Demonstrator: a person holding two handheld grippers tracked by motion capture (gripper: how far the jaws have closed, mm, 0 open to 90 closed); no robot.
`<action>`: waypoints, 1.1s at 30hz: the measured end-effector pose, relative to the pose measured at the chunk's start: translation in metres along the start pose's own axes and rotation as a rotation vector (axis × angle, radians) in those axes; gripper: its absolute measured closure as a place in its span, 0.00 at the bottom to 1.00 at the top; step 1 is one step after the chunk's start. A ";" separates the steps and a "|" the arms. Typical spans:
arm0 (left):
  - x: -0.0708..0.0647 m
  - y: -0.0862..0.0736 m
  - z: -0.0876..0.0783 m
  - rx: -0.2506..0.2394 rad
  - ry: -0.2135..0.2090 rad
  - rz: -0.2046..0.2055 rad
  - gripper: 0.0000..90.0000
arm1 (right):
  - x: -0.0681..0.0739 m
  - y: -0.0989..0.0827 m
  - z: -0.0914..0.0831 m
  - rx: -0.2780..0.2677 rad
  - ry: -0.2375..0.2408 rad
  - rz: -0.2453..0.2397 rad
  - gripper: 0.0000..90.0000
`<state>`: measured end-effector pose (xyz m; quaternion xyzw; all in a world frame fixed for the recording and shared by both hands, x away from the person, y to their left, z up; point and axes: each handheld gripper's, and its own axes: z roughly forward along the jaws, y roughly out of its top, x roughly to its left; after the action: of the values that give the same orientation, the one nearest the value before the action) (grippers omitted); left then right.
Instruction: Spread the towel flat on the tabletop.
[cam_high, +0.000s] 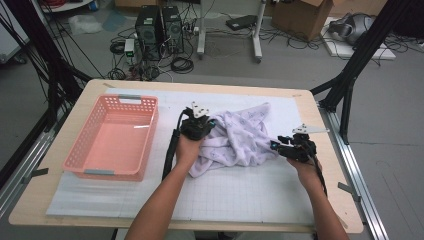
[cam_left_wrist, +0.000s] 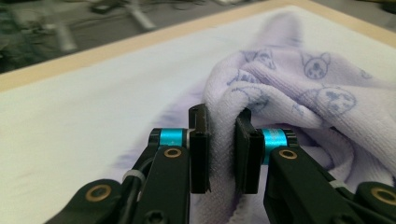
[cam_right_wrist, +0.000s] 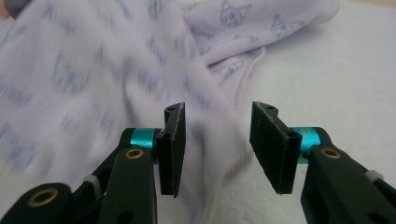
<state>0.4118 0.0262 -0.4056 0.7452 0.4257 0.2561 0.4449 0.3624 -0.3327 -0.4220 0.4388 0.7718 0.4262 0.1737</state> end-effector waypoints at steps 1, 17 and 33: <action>0.006 -0.002 0.001 0.020 0.035 0.001 0.86 | 0.002 -0.001 0.003 0.008 -0.003 -0.005 0.60; -0.002 -0.030 -0.043 0.033 -0.126 0.085 0.56 | 0.015 -0.022 -0.023 -0.095 -0.031 0.034 0.60; -0.039 -0.067 -0.044 0.165 -0.213 0.201 0.37 | 0.032 -0.049 -0.051 -0.101 -0.036 0.031 0.60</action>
<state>0.3310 0.0280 -0.4439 0.8407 0.3193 0.1832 0.3971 0.2860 -0.3445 -0.4288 0.4489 0.7391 0.4594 0.2028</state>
